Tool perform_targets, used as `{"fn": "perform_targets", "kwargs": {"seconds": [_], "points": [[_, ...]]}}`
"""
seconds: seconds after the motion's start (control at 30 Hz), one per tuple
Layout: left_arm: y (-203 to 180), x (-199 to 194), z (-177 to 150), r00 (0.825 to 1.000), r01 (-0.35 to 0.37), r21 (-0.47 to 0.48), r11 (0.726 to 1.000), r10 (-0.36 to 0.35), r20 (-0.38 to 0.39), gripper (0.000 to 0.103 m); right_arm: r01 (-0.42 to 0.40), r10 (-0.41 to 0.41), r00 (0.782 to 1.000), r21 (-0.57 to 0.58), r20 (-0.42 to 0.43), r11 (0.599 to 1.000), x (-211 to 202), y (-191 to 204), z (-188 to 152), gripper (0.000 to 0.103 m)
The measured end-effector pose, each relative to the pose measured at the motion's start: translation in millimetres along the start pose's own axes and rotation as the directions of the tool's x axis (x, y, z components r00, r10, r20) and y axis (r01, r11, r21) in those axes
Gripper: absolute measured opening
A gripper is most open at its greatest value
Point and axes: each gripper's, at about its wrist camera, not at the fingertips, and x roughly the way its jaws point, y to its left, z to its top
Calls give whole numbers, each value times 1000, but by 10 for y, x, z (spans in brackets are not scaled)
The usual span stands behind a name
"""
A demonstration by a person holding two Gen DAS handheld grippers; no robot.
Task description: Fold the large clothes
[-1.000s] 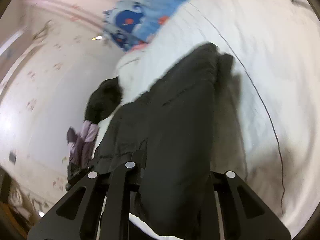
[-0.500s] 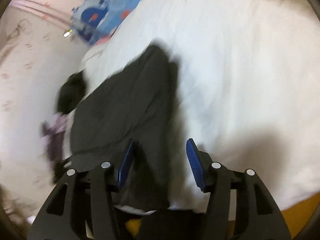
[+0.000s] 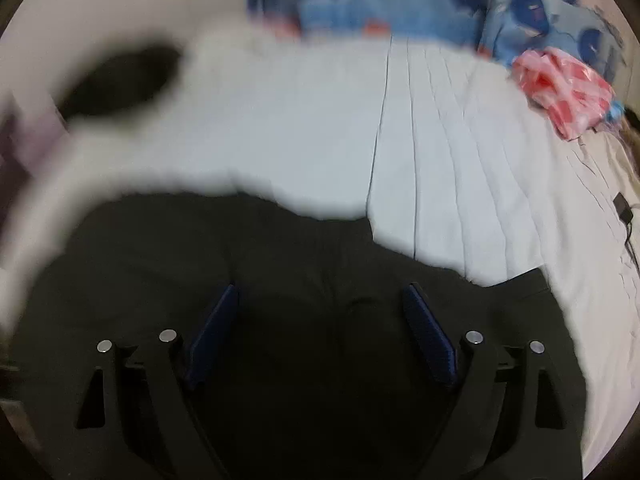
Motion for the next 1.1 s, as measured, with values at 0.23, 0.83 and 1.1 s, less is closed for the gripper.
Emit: {"fn": "perform_targets", "kwargs": {"seconds": [0.23, 0.83, 1.1], "points": [[-55, 46, 22, 999, -37, 32, 999, 38, -15, 45, -59, 59, 998, -5, 18, 998, -307, 60, -50, 86], [137, 25, 74, 1000, -7, -113, 994, 5, -13, 74, -32, 62, 992, -259, 108, 965, -867, 735, -1340, 93], [-223, -75, -69, 996, -61, 96, 994, 54, 72, 62, -68, 85, 993, -183, 85, 981, -1287, 599, -1406, 93]]}}
